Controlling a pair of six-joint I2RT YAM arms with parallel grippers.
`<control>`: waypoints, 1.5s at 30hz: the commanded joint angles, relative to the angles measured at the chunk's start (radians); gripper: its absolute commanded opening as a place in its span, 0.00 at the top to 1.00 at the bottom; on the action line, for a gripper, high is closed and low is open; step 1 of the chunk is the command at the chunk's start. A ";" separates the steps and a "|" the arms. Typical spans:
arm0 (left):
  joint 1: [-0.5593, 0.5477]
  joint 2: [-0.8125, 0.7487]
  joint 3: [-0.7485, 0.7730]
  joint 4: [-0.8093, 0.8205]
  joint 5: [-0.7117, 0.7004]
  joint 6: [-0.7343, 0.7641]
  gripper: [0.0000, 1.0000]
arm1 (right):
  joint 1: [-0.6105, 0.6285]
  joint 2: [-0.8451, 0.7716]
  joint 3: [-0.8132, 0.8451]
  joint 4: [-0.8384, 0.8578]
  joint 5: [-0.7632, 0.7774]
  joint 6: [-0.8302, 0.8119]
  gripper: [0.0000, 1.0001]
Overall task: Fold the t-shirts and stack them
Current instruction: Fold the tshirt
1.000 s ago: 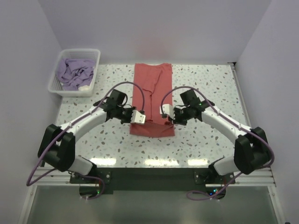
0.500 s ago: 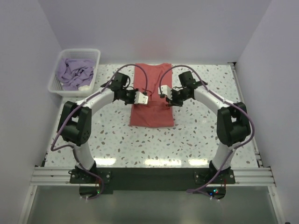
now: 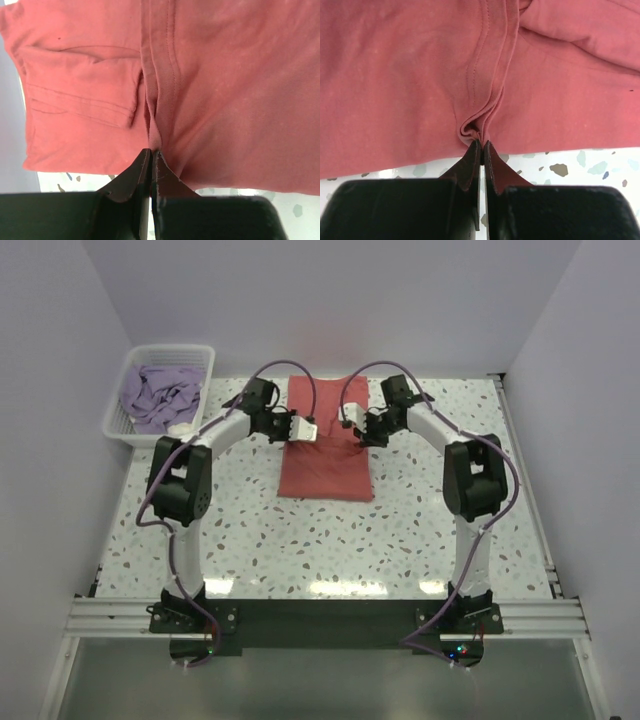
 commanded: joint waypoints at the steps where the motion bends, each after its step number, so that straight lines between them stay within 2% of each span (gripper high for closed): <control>1: 0.014 0.033 0.053 0.046 0.000 0.026 1.00 | -0.009 0.034 0.079 -0.027 -0.039 -0.039 1.00; 13: 0.017 0.088 0.065 0.143 -0.035 -0.010 1.00 | -0.016 0.054 0.062 -0.004 0.013 -0.043 1.00; 14: 0.017 0.088 0.065 0.149 -0.051 -0.018 0.95 | -0.016 0.054 0.062 0.001 0.035 -0.028 0.98; 15: 0.017 0.083 0.064 0.158 -0.060 -0.053 0.89 | -0.016 0.054 0.073 0.001 0.044 -0.019 0.72; 16: 0.019 0.079 0.065 0.172 -0.080 -0.072 0.73 | -0.014 0.051 0.079 -0.004 0.049 -0.007 0.59; 18: 0.033 0.045 0.067 0.178 -0.083 -0.148 0.60 | -0.014 0.036 0.085 0.002 0.081 0.046 0.48; 19: 0.040 0.028 0.067 0.191 -0.078 -0.188 0.53 | -0.016 0.008 0.085 0.013 0.096 0.069 0.46; 21: 0.066 -0.031 0.064 0.191 -0.060 -0.322 0.46 | -0.017 -0.026 0.079 0.014 0.122 0.150 0.38; 23: 0.083 -0.081 0.033 0.191 -0.049 -0.421 0.41 | -0.017 -0.081 0.078 -0.007 0.121 0.252 0.36; 25: 0.089 -0.160 -0.016 0.160 -0.008 -0.553 0.41 | -0.016 -0.127 0.076 -0.042 0.084 0.349 0.37; 28: 0.088 -0.251 -0.106 0.131 0.111 -0.763 0.43 | 0.006 -0.152 0.075 -0.099 -0.003 0.565 0.46; 30: 0.079 -0.285 -0.151 0.126 0.178 -0.942 0.46 | 0.029 -0.158 0.055 -0.125 -0.060 0.723 0.54; 32: 0.065 -0.294 -0.226 0.135 0.265 -1.044 0.48 | 0.050 -0.158 0.027 -0.122 -0.118 0.853 0.64; 35: 0.057 -0.293 -0.359 0.276 0.320 -1.318 0.53 | 0.084 -0.161 -0.086 -0.069 -0.180 0.995 0.74; 36: 0.056 -0.287 -0.410 0.327 0.331 -1.387 0.54 | 0.090 -0.159 -0.114 0.000 -0.188 1.032 0.75; 38: 0.056 -0.253 -0.433 0.419 0.368 -1.460 0.55 | 0.093 -0.144 -0.146 0.043 -0.205 1.107 0.79; 41: 0.054 -0.205 -0.450 0.448 0.380 -1.538 0.56 | 0.093 -0.077 -0.165 0.068 -0.217 1.159 0.81; 45: 0.069 -0.133 -0.484 0.481 0.339 -1.543 0.57 | 0.069 -0.011 -0.230 0.144 -0.182 1.231 0.81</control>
